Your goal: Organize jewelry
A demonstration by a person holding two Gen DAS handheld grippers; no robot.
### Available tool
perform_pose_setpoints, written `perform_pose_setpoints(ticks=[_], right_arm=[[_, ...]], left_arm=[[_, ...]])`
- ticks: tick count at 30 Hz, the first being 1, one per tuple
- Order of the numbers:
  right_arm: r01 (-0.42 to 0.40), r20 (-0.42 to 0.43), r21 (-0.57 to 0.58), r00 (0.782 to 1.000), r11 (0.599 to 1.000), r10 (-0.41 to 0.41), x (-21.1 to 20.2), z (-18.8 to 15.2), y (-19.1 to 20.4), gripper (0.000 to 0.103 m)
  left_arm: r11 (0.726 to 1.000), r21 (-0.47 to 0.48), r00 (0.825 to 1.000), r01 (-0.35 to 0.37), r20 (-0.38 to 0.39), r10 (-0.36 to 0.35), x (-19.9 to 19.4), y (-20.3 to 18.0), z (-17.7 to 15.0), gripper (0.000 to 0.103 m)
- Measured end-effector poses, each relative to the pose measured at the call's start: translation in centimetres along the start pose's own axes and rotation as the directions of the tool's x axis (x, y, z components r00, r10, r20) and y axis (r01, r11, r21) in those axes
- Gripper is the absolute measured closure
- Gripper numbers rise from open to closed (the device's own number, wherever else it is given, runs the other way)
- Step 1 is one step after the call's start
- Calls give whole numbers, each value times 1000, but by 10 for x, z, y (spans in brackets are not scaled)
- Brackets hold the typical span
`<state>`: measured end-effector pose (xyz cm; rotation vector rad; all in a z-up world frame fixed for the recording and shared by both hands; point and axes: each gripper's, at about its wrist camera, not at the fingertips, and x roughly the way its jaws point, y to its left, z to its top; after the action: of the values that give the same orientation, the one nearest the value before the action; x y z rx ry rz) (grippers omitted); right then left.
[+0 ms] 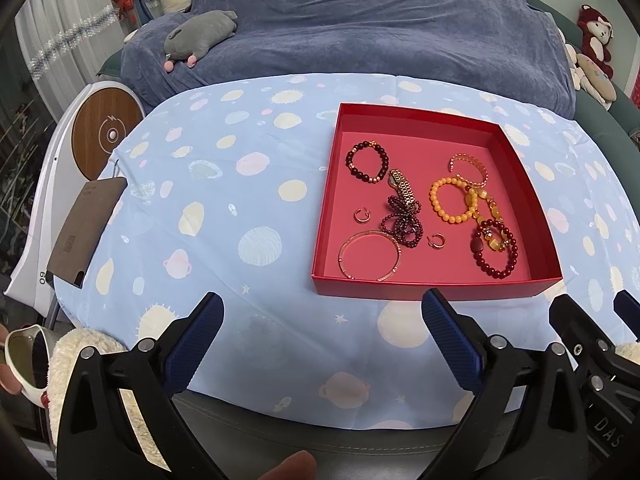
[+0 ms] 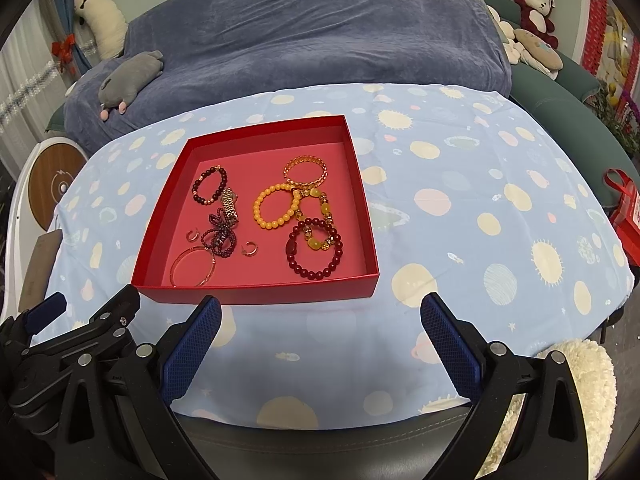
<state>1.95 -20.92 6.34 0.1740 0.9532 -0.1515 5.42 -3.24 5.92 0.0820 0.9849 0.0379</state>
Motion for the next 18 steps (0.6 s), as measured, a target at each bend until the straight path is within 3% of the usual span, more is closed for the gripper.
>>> perform_pose_setpoints(ticks=[18], right_arm=[[3,0,-2,1000,1000,-3,0,0,1,7]], left_arm=[[1000,-7,1000,15,7,-15,-2,0,-3,8]])
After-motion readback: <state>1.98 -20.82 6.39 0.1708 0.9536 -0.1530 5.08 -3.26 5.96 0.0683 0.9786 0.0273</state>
